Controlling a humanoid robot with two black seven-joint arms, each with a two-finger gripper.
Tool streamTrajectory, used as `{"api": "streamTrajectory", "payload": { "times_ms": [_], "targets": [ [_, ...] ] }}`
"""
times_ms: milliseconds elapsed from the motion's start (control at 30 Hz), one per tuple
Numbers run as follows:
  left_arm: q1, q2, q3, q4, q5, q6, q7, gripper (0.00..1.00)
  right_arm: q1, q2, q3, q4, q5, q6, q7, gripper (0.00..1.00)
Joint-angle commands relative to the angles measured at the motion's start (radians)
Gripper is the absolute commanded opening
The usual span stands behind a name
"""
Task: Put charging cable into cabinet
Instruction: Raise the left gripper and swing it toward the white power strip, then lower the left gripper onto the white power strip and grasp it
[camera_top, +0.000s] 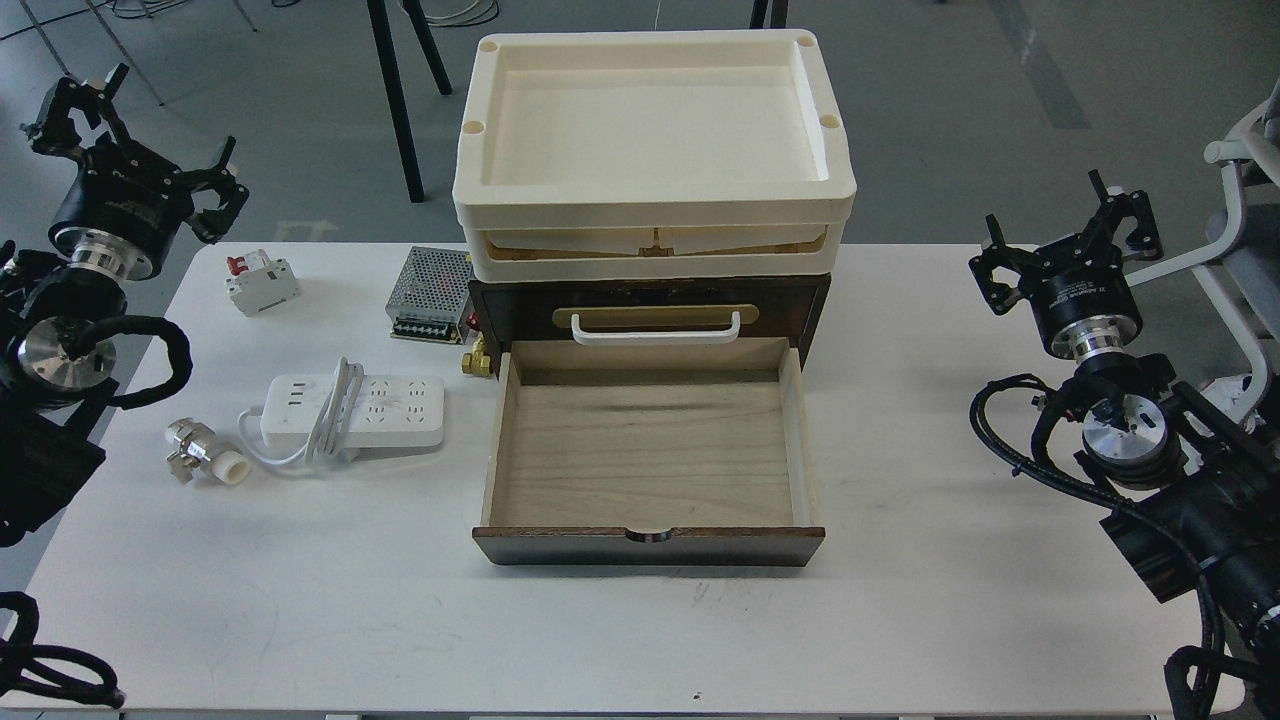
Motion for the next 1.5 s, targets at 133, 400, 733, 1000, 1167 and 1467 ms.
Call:
{"api": "streamTrajectory", "payload": {
  "times_ms": [133,400,733,1000,1167,1467],
  "targets": [
    [0.007,0.002,0.000,-0.003,-0.001,0.000,-0.010,1.00,-0.002,0.000,0.013,0.000,0.000,-0.001,0.005,1.00],
    [-0.031,0.134,0.035,-0.105,0.059,0.000,0.045,0.99,-0.004,0.000,0.011,0.001,0.000,0.000,0.005,1.00],
    [-0.074,0.417,0.059,-0.554,0.725,0.000,0.045,0.98,-0.007,0.003,0.002,0.001,-0.001,-0.001,0.005,1.00],
    [-0.051,0.458,0.065,-0.770,1.448,0.000,0.010,0.98,-0.008,0.003,-0.001,0.003,-0.001,-0.001,0.005,1.00],
    [-0.050,0.455,0.174,-0.768,1.835,0.074,0.012,0.98,-0.008,0.005,-0.001,0.003,-0.001,-0.001,0.005,1.00],
    [-0.041,0.386,0.548,-0.641,2.045,0.328,0.156,0.93,-0.008,0.006,-0.002,0.003,-0.003,-0.003,0.007,1.00]
  ]
}}
